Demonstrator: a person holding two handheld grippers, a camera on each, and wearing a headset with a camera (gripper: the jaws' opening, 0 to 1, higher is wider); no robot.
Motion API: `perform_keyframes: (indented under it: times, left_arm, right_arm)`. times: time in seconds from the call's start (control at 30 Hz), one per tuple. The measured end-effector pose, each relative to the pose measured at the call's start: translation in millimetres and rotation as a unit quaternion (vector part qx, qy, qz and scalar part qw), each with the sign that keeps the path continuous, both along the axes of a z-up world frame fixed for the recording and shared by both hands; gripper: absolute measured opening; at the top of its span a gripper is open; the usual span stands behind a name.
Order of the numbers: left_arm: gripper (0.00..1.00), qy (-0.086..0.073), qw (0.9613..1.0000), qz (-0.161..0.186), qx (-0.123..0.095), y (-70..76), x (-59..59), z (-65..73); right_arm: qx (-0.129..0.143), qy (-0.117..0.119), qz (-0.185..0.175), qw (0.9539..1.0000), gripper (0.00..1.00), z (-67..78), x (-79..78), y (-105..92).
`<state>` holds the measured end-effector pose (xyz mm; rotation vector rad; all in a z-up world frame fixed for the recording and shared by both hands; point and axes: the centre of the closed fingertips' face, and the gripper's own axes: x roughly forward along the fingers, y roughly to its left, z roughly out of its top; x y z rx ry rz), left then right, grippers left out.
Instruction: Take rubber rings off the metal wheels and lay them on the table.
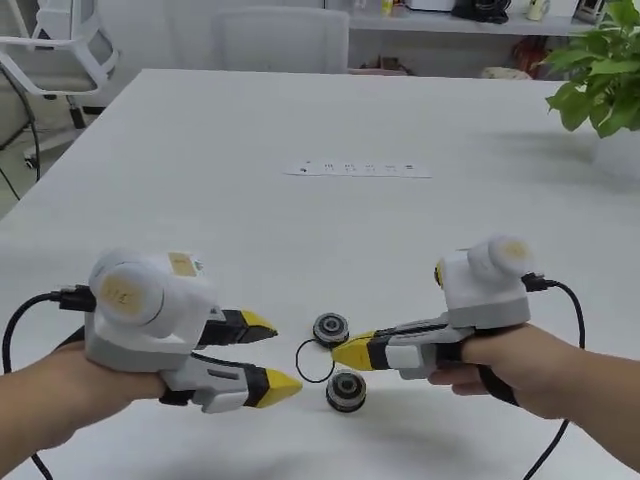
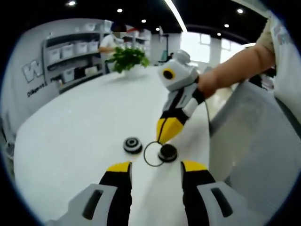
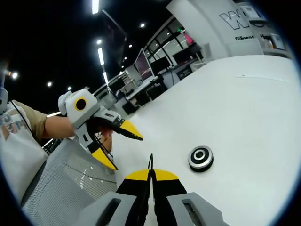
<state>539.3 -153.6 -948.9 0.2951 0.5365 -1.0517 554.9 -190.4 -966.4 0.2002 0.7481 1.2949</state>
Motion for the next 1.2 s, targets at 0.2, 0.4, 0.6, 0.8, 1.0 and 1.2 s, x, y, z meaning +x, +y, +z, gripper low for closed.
perform_keyframes:
  times: [0.2,0.4,0.6,0.8,1.0,1.2]
  left_arm:
    - [0.47,-0.002,0.9998,0.018,0.003,16.3,2.1,-1.0]
    - [0.49,-0.001,0.9997,0.023,0.013,24.4,-1.9,-5.3]
    - [0.49,0.001,0.9995,0.029,0.013,27.6,-1.6,-6.5]
    - [0.5,0.002,0.9994,0.029,0.018,28.4,-1.2,-7.6]
    - [0.49,0.001,0.9995,0.026,0.018,23.8,0.3,-5.8]
    - [0.49,0.0,0.9997,0.018,0.016,15.9,5.1,-4.2]
  right_arm:
    - [-0.014,-0.006,0.013,0.9998,0.0,-7.4,0.2,14.0]
    - [-0.035,-0.019,0.035,0.9986,0.0,-17.8,-6.1,26.1]
    - [-0.069,-0.049,0.064,0.9944,0.03,-31.2,-12.3,29.3]
    - [-0.084,-0.068,0.069,0.9917,0.13,-34.0,-10.7,23.3]
    - [-0.088,-0.076,0.062,0.9913,0.22,-31.2,-6.2,12.8]
    - [-0.082,-0.082,0.057,0.9916,0.25,-25.1,-5.1,1.9]
